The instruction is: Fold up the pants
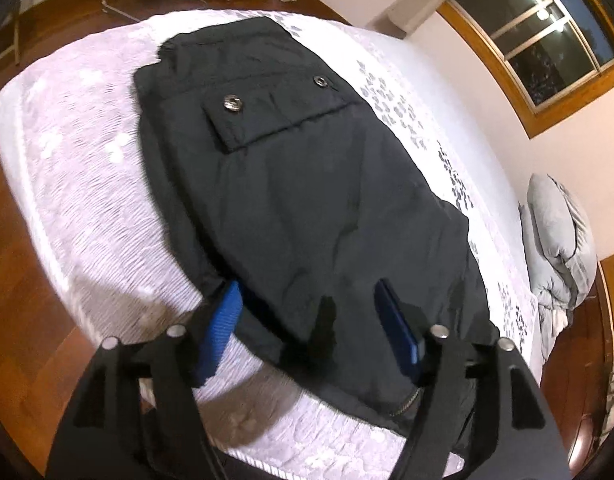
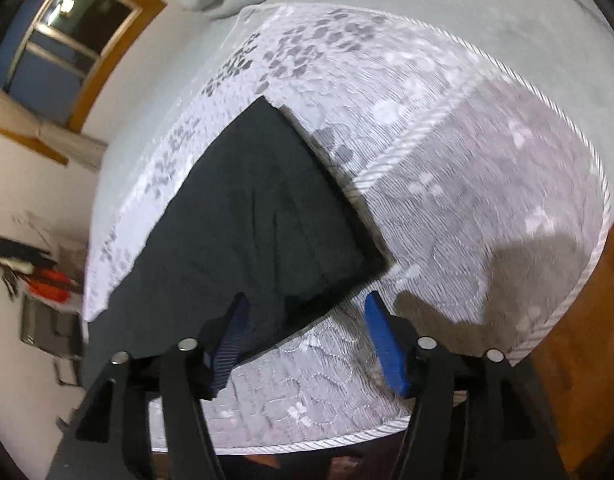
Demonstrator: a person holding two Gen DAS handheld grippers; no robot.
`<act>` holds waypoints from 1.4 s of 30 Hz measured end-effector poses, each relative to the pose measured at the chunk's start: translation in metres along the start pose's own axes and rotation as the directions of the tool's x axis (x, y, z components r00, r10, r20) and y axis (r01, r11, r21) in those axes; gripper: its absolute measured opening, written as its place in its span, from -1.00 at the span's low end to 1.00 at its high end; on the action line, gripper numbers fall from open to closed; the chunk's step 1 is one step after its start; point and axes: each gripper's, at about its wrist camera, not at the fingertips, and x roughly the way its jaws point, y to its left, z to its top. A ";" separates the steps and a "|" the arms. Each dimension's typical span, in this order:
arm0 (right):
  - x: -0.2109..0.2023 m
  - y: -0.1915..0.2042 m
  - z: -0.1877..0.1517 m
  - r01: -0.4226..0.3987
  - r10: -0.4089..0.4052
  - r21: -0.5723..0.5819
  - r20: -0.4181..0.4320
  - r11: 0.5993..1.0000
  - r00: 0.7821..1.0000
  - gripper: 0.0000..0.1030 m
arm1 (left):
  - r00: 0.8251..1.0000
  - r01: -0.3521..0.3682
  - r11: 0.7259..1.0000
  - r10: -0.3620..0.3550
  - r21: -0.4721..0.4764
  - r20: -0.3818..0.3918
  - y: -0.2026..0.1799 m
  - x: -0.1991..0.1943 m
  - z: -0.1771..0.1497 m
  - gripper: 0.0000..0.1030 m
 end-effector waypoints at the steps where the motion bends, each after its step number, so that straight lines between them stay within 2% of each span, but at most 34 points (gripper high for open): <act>1: 0.002 -0.004 0.001 -0.004 0.004 0.013 -0.004 1.000 1.000 0.26 | 1.000 -0.003 1.000 0.003 -0.011 -0.003 0.003 -0.001 -0.002 0.37; 6: 0.019 -0.016 0.001 -0.041 0.044 0.069 -0.032 0.997 0.999 0.26 | 0.998 -0.054 0.997 0.052 -0.058 -0.039 0.014 0.005 -0.006 0.41; 11: 0.036 -0.022 0.008 -0.076 0.079 0.092 -0.022 0.993 0.997 0.27 | 0.998 -0.044 0.998 0.042 -0.050 -0.049 0.013 0.011 -0.006 0.46; 14: 0.042 -0.018 0.015 -0.086 0.087 0.088 -0.009 0.992 0.996 0.28 | 0.998 -0.036 0.998 0.033 -0.048 -0.059 0.005 0.017 -0.004 0.64; 15: 0.043 -0.018 0.016 -0.088 0.089 0.086 -0.009 0.992 0.996 0.25 | 0.998 -0.039 0.998 0.036 -0.047 -0.060 0.004 0.019 -0.003 0.67; 17: 0.045 -0.019 0.016 -0.079 0.080 0.096 0.001 0.992 0.997 -0.05 | 0.997 -0.046 0.998 0.043 -0.052 -0.059 0.003 0.023 -0.003 0.67; 18: 0.045 -0.020 0.016 -0.081 0.081 0.103 0.006 0.991 0.997 -0.12 | 0.997 -0.048 0.997 0.045 -0.056 -0.055 0.002 0.025 -0.004 0.67; 19: 0.044 -0.022 0.015 -0.094 0.093 0.114 0.013 0.989 0.996 -0.25 | 0.997 -0.052 0.997 0.049 -0.055 -0.052 0.001 0.026 -0.004 0.65; 20: 0.044 -0.023 0.016 -0.107 0.105 0.128 0.020 0.986 0.994 -0.38 | 0.997 -0.064 0.997 0.062 -0.045 -0.046 -0.001 0.026 -0.005 0.46; 21: 0.043 -0.023 0.017 -0.119 0.116 0.137 0.026 0.983 0.993 -0.45 | 0.996 -0.084 0.996 0.082 -0.033 -0.040 -0.002 0.025 -0.006 0.17; 23: 0.036 -0.021 0.020 -0.124 0.120 0.119 0.042 0.985 0.992 -0.62 | 0.994 -0.110 0.994 0.110 -0.021 -0.026 -0.004 0.024 -0.006 -0.05; 27: 0.016 -0.005 0.027 -0.131 0.125 0.081 0.083 0.988 0.989 -0.71 | 0.996 -0.084 0.996 0.084 -0.028 -0.023 -0.001 0.019 -0.005 -0.51; 28: 0.010 -0.003 0.029 -0.144 0.136 0.084 0.096 0.986 0.986 -0.72 | 0.997 -0.072 0.997 0.071 -0.025 -0.024 -0.001 0.017 -0.005 -0.56; 31: -0.008 -0.001 0.039 -0.138 0.127 0.077 0.133 0.987 0.983 -0.74 | 0.999 -0.030 0.999 0.029 -0.017 -0.044 -0.010 0.021 -0.008 -0.62; 34: -0.020 -0.004 0.049 -0.085 0.073 0.064 0.166 0.994 0.983 -0.74 | 0.998 0.003 1.000 -0.002 0.023 -0.066 -0.025 0.032 -0.016 -0.62; 38: 0.002 -0.025 0.057 0.012 -0.024 0.116 0.107 0.993 0.994 -0.74 | 0.998 -0.014 0.998 0.017 0.058 -0.056 -0.033 0.042 -0.022 -0.59; 42: 0.013 -0.041 0.057 -0.005 -0.011 0.168 0.095 0.986 0.995 -0.74 | 0.998 -0.010 0.998 0.014 0.064 -0.055 -0.030 0.038 -0.024 -0.52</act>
